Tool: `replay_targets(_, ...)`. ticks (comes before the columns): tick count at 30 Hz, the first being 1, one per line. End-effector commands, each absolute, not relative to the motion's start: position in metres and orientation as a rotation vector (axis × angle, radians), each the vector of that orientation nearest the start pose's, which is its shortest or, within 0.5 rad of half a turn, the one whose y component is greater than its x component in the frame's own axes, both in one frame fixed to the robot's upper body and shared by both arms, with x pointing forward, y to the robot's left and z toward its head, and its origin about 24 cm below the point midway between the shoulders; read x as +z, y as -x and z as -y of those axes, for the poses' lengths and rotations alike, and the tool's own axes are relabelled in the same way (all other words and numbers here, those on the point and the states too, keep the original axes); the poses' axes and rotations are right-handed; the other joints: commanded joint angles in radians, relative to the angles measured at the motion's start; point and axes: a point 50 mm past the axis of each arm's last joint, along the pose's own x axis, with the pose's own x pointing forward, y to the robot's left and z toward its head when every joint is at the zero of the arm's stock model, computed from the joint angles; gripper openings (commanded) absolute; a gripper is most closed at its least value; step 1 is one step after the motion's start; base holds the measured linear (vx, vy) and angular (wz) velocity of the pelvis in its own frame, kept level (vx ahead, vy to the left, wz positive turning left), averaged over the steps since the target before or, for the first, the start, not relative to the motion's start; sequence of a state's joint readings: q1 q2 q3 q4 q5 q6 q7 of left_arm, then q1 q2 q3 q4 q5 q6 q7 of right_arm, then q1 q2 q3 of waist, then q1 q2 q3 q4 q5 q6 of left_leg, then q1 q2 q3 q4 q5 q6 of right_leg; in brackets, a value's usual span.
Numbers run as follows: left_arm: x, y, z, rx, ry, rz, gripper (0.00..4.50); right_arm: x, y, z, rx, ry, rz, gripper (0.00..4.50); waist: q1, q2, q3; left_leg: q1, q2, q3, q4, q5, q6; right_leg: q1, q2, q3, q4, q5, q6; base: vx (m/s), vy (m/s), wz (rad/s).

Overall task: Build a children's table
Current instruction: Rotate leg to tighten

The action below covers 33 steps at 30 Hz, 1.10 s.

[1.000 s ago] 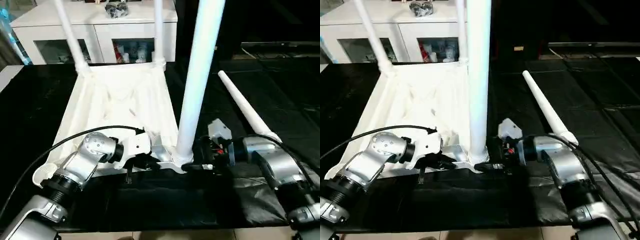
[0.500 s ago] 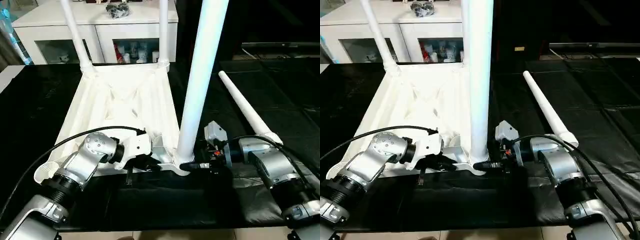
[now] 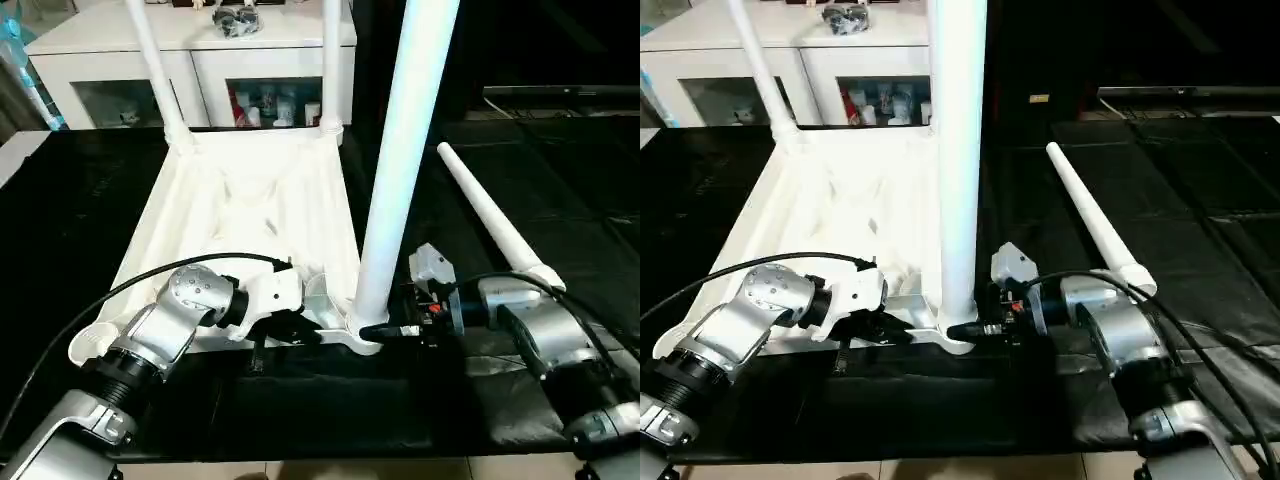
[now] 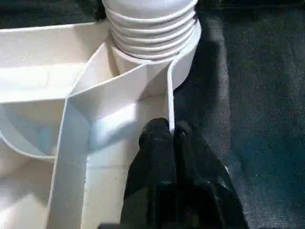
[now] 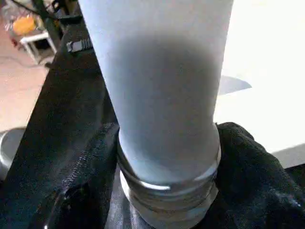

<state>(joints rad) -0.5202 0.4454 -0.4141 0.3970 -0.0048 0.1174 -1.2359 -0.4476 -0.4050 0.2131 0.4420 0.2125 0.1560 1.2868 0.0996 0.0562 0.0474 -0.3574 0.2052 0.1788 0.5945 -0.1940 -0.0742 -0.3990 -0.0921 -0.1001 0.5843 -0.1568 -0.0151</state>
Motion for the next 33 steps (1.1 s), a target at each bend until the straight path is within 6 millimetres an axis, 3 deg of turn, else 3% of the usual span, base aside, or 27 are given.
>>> replay_targets(1, 0.049, -0.296, -0.112, -1.387, -0.445, -0.46, 0.0, 0.039, -0.286, 0.132, 1.301, 0.079, -0.378, 2.74, -0.007, -0.005, -0.066, 0.008, 0.028, -0.004, -0.07, -0.197, 0.045, 0.051, -0.052, 0.049, -0.058, -0.25, -0.222, 0.0, 0.0, 0.0)
replay_targets(3, 0.051, -0.3, -0.108, -1.317, -0.398, -0.451, 0.0, 0.031, -0.285, 0.125, 1.227, 0.066, -0.399, 2.74, -0.015, -0.008, -0.061, 0.007, 0.021, -0.007, -0.075, -0.248, 0.028, 0.055, -0.052, 0.043, -0.069, -0.363, -0.185, 0.0, 0.0, 0.0)
replay_targets(4, 0.051, -0.3, -0.108, -1.317, -0.398, -0.451, 0.0, 0.031, -0.285, 0.125, 1.227, 0.066, -0.399, 2.74, -0.022, -0.006, -0.055, 0.015, 0.019, -0.007, -0.075, -0.29, 0.019, 0.047, -0.053, 0.042, -0.081, -0.449, -0.16, 0.0, 0.0, 0.0)
replay_targets(5, 0.055, -0.307, -0.101, -1.203, -0.333, -0.437, 0.0, 0.024, -0.284, 0.111, 1.132, 0.0, -0.407, 2.74, -0.03, -0.005, -0.053, 0.017, 0.016, -0.009, -0.076, -0.314, 0.011, 0.047, -0.053, 0.04, -0.088, -0.504, -0.138, 0.0, 0.0, 0.0)
replay_targets(7, 0.057, -0.31, -0.097, -1.142, -0.295, -0.434, 0.0, 0.021, -0.285, 0.102, 1.068, -0.038, -0.41, 2.74, -0.044, -0.004, -0.049, 0.019, 0.012, -0.014, -0.076, -0.345, 0.0, 0.043, -0.052, 0.031, -0.1, -0.582, -0.102, -0.051, -0.003, -0.03)
replay_targets(8, 0.059, -0.312, -0.094, -1.102, -0.274, -0.431, 0.0, 0.019, -0.287, 0.098, 1.021, -0.055, -0.416, 2.74, -0.049, -0.003, -0.05, 0.02, 0.011, -0.015, -0.075, -0.35, -0.002, 0.041, -0.053, 0.028, -0.103, -0.597, -0.095, -0.051, -0.002, -0.04)
replay_targets(10, 0.062, -0.317, -0.088, -1.021, -0.216, -0.428, 0.0, 0.015, -0.295, 0.089, 0.907, -0.099, -0.439, 2.74, -0.078, -0.002, -0.049, 0.01, 0.005, -0.025, -0.074, -0.373, -0.003, 0.049, -0.052, 0.011, -0.113, -0.639, -0.062, 0.0, 0.0, 0.0)
replay_targets(11, 0.063, -0.318, -0.084, -1.006, -0.205, -0.427, 0.0, 0.014, -0.297, 0.087, 0.874, -0.12, -0.448, 2.74, -0.084, -0.002, -0.049, 0.006, 0.004, -0.027, -0.074, -0.375, 0.001, 0.052, -0.053, 0.007, -0.117, -0.641, -0.054, 0.0, 0.0, 0.0)
replay_targets(12, 0.064, -0.318, -0.082, -0.995, -0.199, -0.428, 0.0, 0.013, -0.299, 0.085, 0.851, -0.134, -0.454, 2.74, -0.092, 0.003, -0.048, 0.007, 0.004, -0.031, -0.074, -0.397, 0.007, 0.05, -0.052, 0.0, -0.123, -0.644, -0.045, 0.0, 0.0, 0.0)
replay_targets(13, 0.066, -0.319, -0.079, -0.965, -0.186, -0.422, 0.0, 0.013, -0.302, 0.083, 0.815, -0.147, -0.46, 2.74, -0.1, 0.008, -0.049, 0.016, 0.005, -0.032, -0.072, -0.419, 0.013, 0.045, -0.053, -0.004, -0.129, -0.632, -0.048, 0.0, 0.0, 0.0)
replay_targets(14, 0.067, -0.321, -0.076, -0.936, -0.173, -0.418, 0.0, 0.013, -0.304, 0.081, 0.783, -0.154, -0.465, 2.74, -0.105, 0.009, -0.05, 0.017, 0.006, -0.032, -0.072, -0.422, 0.015, 0.045, -0.053, -0.004, -0.129, -0.612, -0.056, 0.0, 0.0, 0.0)
replay_targets(17, 0.073, -0.322, -0.065, -0.876, -0.149, -0.4, 0.0, 0.014, -0.309, 0.075, 0.741, -0.152, -0.472, 2.74, -0.114, 0.007, -0.051, 0.014, 0.008, -0.035, -0.076, -0.427, 0.024, 0.048, -0.049, -0.007, -0.124, -0.545, -0.083, 0.0, 0.0, 0.0)
replay_targets(20, 0.074, -0.321, -0.063, -0.863, -0.146, -0.406, 0.0, 0.015, -0.309, 0.072, 0.729, -0.157, -0.468, 2.74, -0.119, 0.006, -0.053, 0.006, 0.008, -0.035, -0.079, -0.411, 0.034, 0.052, -0.052, 0.001, -0.117, -0.513, -0.097, 0.0, 0.0, 0.0)
replay_targets(23, 0.071, -0.32, -0.069, -0.855, -0.176, -0.42, 0.0, 0.018, -0.309, 0.073, 0.744, -0.14, -0.416, 3.44, -0.114, 0.008, -0.057, 0.002, 0.01, -0.034, -0.08, -0.379, 0.038, 0.054, -0.055, 0.009, -0.109, -0.461, -0.122, 0.0, 0.0, 0.0)
replay_targets(29, 0.068, -0.319, -0.079, -0.878, -0.221, -0.428, 0.0, 0.018, -0.308, 0.086, 0.741, -0.063, -0.38, 3.83, -0.107, 0.006, -0.067, -0.006, 0.013, -0.028, -0.078, -0.272, 0.054, 0.062, -0.055, 0.019, -0.09, -0.325, -0.173, 0.0, 0.0, 0.0)
replay_targets(33, 0.064, -0.314, -0.09, -0.976, -0.278, -0.436, 0.0, 0.024, -0.307, 0.109, 0.776, -0.04, -0.324, 4.06, -0.093, 0.003, -0.073, -0.012, 0.013, -0.023, -0.069, -0.177, 0.083, 0.069, -0.057, 0.024, -0.074, -0.217, -0.205, 0.0, 0.0, 0.0)
